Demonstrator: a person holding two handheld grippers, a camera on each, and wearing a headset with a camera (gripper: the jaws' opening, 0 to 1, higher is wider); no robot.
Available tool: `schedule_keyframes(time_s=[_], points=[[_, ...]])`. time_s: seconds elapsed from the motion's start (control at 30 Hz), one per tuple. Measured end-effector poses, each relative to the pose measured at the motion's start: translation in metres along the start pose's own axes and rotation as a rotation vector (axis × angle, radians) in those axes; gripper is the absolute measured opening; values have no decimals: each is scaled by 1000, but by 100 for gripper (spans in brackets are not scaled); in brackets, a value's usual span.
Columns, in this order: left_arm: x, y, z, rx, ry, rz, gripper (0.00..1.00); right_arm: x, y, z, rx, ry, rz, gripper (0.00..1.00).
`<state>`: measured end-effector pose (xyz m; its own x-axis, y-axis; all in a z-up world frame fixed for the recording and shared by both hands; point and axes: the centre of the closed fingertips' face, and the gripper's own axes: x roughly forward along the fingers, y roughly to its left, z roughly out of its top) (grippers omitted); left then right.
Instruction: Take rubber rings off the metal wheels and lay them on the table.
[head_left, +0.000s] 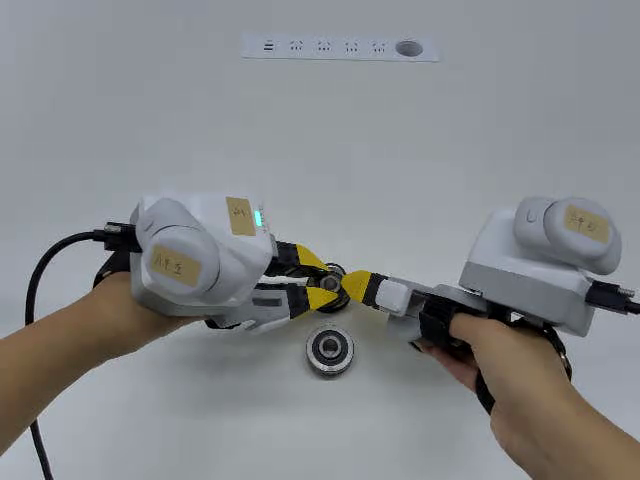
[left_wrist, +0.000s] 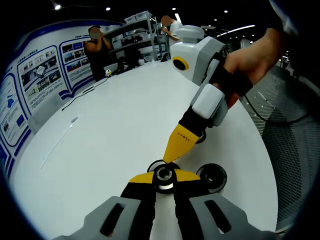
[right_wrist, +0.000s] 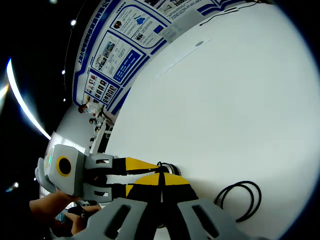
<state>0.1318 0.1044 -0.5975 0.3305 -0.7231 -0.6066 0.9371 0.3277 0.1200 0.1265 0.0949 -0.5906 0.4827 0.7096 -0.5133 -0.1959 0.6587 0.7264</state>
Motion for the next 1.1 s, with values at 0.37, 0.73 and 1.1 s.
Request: schedule_keyframes(time_s=[0.37,0.73,1.1], points=[[-6,6,6,-31,-34,19,16,2,2,-2,34,7,9,2],[-28,8,14,-44,-66,52,20,3,16,3,42,3,58,2],[-45,18,23,-53,-95,117,20,-22,9,34,101,-93,73,2]])
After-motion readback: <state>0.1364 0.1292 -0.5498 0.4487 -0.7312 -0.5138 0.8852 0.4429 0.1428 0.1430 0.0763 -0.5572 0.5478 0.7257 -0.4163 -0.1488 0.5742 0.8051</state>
